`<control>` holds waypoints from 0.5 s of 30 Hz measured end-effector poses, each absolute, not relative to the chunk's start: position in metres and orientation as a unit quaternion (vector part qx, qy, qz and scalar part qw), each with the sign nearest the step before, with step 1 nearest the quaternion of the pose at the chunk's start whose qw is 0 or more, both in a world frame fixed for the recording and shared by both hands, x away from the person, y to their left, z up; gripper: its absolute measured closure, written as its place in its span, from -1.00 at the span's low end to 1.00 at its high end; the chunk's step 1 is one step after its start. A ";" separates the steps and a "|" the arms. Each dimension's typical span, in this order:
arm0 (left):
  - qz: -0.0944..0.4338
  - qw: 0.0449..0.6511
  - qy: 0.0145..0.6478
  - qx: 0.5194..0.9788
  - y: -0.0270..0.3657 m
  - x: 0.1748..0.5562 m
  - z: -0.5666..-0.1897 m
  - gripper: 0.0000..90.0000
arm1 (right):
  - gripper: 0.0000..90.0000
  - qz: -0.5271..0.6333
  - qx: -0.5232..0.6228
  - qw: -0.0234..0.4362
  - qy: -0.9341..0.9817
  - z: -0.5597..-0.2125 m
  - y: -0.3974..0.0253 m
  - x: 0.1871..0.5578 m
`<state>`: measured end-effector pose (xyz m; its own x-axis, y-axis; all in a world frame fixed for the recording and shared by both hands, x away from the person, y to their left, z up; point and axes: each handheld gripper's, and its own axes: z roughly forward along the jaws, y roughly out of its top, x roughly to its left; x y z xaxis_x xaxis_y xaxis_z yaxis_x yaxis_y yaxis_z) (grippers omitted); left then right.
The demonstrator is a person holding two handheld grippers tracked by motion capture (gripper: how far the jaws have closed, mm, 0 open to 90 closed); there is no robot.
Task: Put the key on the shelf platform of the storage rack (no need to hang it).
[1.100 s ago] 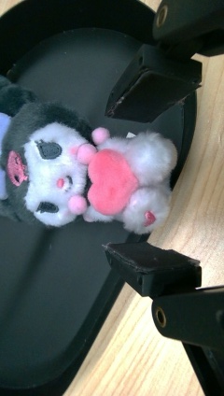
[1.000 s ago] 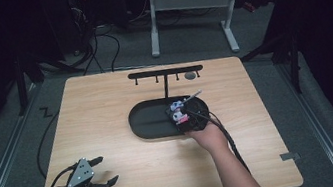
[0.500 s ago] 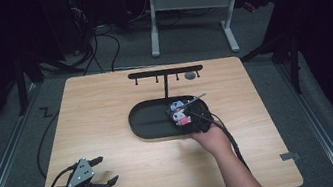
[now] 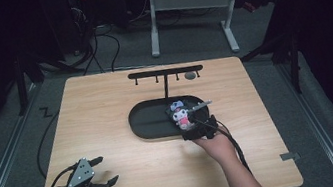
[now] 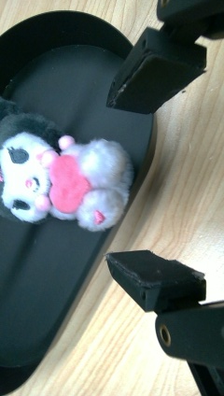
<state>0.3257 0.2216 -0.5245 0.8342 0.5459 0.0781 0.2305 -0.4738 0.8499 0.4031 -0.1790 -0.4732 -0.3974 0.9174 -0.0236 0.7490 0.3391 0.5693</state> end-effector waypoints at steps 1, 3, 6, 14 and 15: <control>0.172 0.458 0.231 0.841 0.222 0.326 -0.525 -0.65 | -0.52 0.249 0.519 0.174 0.799 -0.473 -0.180 0.400; 0.172 0.458 0.231 0.841 0.222 0.326 -0.525 -0.65 | -0.53 0.265 0.516 0.178 0.795 -0.474 -0.181 0.395; 0.171 0.458 0.231 0.841 0.222 0.326 -0.525 -0.65 | -0.56 0.279 0.508 0.189 0.793 -0.476 -0.184 0.384; 0.171 0.458 0.232 0.841 0.222 0.326 -0.525 -0.65 | -0.62 0.313 0.505 0.215 0.775 -0.486 -0.201 0.358; 0.171 0.458 0.232 0.841 0.222 0.326 -0.525 -0.65 | -0.63 0.314 0.504 0.219 0.774 -0.488 -0.203 0.355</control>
